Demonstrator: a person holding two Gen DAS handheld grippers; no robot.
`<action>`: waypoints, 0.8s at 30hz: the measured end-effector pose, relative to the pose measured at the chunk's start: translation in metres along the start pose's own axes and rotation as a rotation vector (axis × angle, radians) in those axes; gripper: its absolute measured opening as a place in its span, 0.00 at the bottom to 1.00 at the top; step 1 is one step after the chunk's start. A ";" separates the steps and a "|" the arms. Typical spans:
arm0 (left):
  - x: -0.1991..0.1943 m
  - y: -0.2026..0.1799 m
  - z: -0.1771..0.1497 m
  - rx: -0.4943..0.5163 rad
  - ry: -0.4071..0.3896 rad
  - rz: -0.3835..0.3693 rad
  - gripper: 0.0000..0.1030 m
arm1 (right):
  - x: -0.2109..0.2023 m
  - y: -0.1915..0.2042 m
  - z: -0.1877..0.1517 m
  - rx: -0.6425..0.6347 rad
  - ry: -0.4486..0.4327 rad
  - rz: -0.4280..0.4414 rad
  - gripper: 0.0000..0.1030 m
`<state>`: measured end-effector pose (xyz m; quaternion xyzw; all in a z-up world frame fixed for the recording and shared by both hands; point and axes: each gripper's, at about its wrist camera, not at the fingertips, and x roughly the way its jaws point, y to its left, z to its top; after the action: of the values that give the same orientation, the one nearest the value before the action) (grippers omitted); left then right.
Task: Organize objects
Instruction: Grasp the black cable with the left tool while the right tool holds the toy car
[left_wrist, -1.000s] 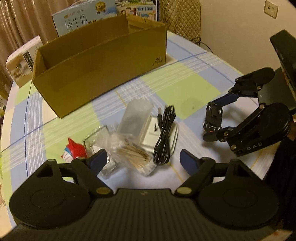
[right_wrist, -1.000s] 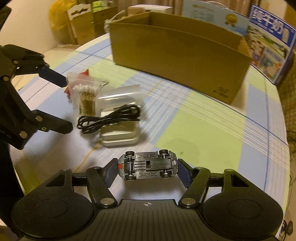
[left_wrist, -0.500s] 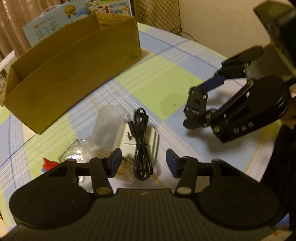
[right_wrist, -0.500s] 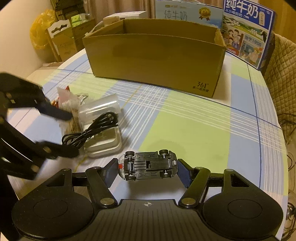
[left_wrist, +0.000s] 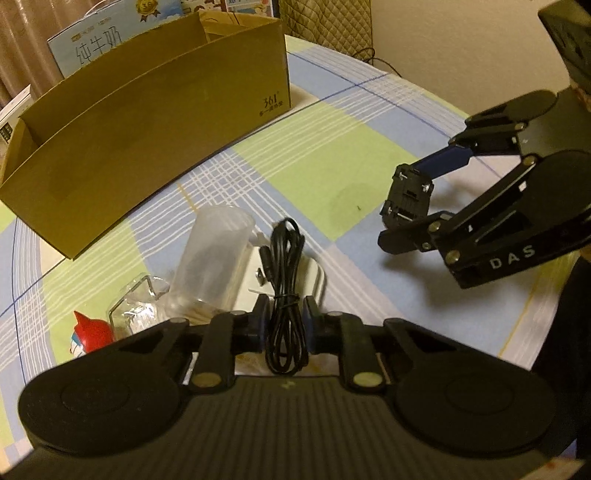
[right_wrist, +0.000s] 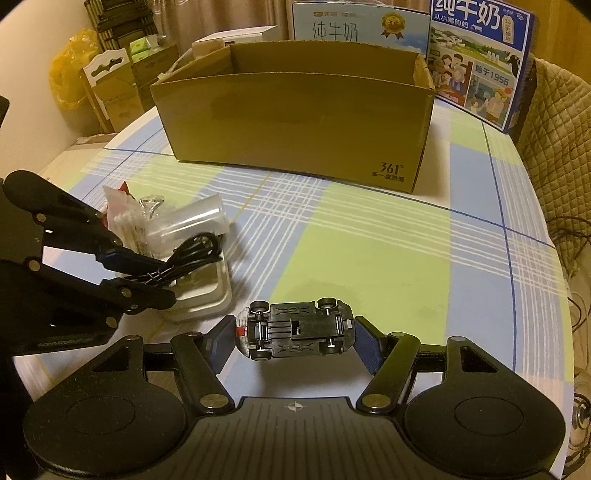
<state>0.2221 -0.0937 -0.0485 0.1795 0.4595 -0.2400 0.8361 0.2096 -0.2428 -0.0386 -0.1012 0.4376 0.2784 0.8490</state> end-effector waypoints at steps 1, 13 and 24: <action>-0.003 0.001 0.000 -0.010 -0.005 -0.002 0.14 | -0.002 0.001 0.000 0.002 -0.002 -0.002 0.62; -0.029 0.007 -0.008 -0.070 -0.006 -0.049 0.11 | -0.023 0.009 0.005 0.014 -0.030 -0.020 0.62; -0.018 0.005 -0.009 -0.078 0.051 -0.047 0.12 | -0.028 0.011 0.005 0.015 -0.036 -0.019 0.62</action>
<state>0.2102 -0.0805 -0.0372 0.1420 0.4938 -0.2366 0.8246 0.1937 -0.2422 -0.0129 -0.0937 0.4233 0.2687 0.8601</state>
